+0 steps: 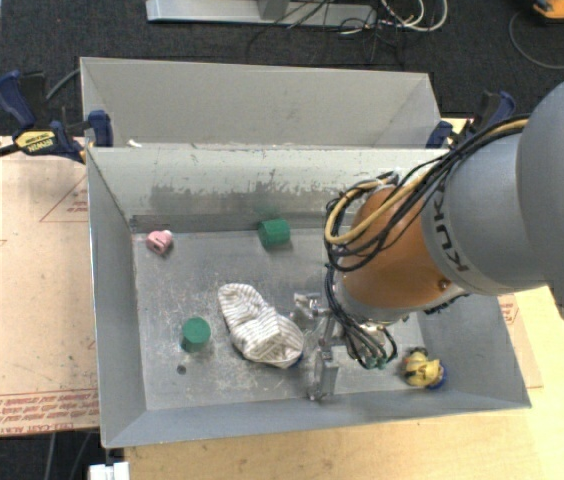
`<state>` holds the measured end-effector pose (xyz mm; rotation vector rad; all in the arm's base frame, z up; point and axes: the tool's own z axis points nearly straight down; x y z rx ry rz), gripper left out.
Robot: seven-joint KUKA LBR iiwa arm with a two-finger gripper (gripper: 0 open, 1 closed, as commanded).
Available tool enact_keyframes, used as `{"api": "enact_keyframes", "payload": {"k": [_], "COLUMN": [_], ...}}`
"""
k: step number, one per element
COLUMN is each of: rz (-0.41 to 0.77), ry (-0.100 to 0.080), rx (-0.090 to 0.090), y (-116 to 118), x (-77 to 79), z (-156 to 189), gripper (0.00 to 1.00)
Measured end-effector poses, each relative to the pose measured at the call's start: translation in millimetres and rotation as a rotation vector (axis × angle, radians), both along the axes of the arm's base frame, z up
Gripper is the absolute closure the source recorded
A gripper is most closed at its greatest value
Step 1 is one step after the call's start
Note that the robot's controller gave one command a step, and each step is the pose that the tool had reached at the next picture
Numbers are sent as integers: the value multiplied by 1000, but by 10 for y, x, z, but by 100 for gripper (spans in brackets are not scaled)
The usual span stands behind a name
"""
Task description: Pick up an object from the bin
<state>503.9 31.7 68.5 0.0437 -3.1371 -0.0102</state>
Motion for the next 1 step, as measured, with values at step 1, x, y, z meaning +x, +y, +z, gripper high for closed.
{"api": "enact_keyframes", "payload": {"k": [1], "rz": [291], "ry": [-12], "rx": [-5], "y": [10], "x": [268], "z": [19], "gripper": [100]}}
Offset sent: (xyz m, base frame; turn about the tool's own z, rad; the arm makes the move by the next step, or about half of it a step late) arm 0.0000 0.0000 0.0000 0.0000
